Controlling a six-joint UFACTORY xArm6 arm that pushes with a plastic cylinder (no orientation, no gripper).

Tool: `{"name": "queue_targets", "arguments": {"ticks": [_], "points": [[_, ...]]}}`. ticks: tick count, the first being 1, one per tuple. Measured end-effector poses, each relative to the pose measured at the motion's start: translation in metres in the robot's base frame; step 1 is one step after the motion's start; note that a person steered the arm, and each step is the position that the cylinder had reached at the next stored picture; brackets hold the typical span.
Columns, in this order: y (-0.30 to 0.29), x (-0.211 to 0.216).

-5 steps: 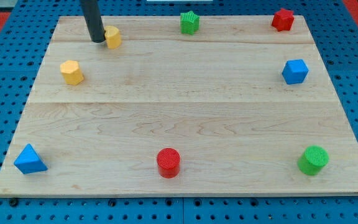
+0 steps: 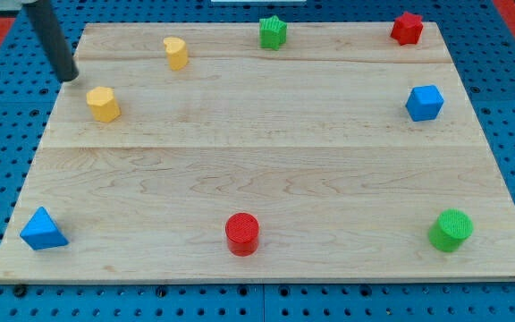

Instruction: Move the yellow hexagon bottom right to the yellow heart

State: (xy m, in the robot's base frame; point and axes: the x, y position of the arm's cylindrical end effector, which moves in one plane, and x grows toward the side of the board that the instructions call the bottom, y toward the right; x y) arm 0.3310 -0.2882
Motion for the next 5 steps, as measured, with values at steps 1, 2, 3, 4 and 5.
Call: {"name": "queue_targets", "arguments": {"ticks": [1,2,3,4,5], "points": [[0.006,0.047],[0.03,0.061],[0.086,0.058],[0.109,0.052],[0.051,0.052]]}}
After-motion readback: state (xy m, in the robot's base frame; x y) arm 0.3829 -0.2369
